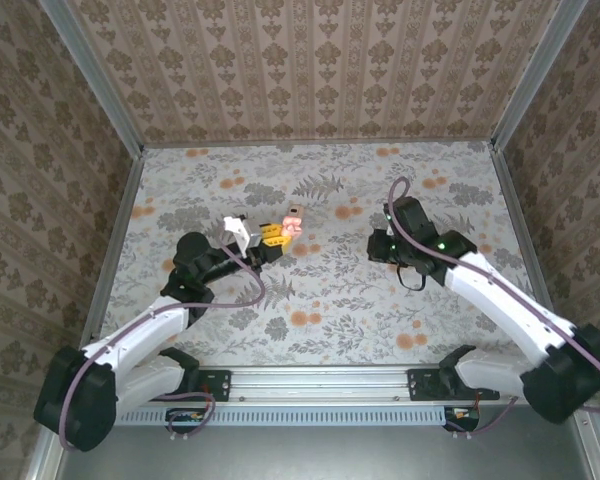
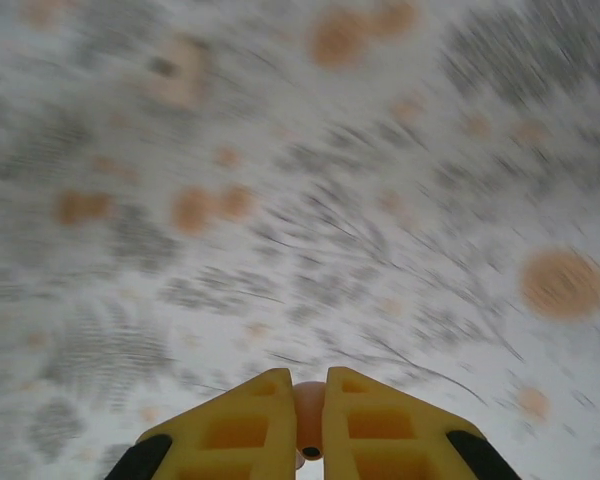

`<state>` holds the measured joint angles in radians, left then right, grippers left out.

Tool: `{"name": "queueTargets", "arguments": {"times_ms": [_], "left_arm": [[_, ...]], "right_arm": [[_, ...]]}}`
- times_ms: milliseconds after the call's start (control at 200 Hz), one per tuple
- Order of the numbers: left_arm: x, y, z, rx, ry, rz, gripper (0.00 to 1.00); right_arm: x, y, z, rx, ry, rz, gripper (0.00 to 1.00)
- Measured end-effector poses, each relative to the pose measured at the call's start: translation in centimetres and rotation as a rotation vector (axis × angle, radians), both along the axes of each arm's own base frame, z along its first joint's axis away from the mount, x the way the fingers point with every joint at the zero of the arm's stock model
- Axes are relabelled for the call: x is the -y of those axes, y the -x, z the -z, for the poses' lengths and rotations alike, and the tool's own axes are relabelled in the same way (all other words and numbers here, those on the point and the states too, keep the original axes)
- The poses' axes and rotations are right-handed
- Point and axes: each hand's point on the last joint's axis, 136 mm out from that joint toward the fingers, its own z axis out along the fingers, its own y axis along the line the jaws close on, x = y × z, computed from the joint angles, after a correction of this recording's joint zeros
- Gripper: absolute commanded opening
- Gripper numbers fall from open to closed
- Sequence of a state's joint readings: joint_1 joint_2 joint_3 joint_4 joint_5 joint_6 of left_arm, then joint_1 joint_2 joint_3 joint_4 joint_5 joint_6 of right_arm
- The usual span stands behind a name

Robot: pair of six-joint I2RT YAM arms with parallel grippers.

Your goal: Insert the wireless bluetooth earbuds into the charging case

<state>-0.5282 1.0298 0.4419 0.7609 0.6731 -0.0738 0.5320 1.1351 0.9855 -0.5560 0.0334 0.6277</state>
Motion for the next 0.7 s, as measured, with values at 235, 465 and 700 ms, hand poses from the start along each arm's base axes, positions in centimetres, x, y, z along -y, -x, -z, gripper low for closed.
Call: {"name": "queueTargets", "arguments": {"times_ms": [235, 465, 700], "left_arm": [[-0.3, -0.1, -3.3, 0.03, 0.143, 0.004, 0.0], [-0.6, 0.4, -4.9, 0.045, 0.205, 0.022, 0.0], [-0.8, 0.9, -5.8, 0.051, 0.23, 0.031, 0.0]], "right_arm": [[-3.9, 0.7, -10.5, 0.359, -0.129, -0.125, 0.08], [-8.8, 0.6, -16.0, 0.523, -0.186, -0.272, 0.1], [-11.8, 1.0, -19.7, 0.636, -0.247, -0.371, 0.11]]}}
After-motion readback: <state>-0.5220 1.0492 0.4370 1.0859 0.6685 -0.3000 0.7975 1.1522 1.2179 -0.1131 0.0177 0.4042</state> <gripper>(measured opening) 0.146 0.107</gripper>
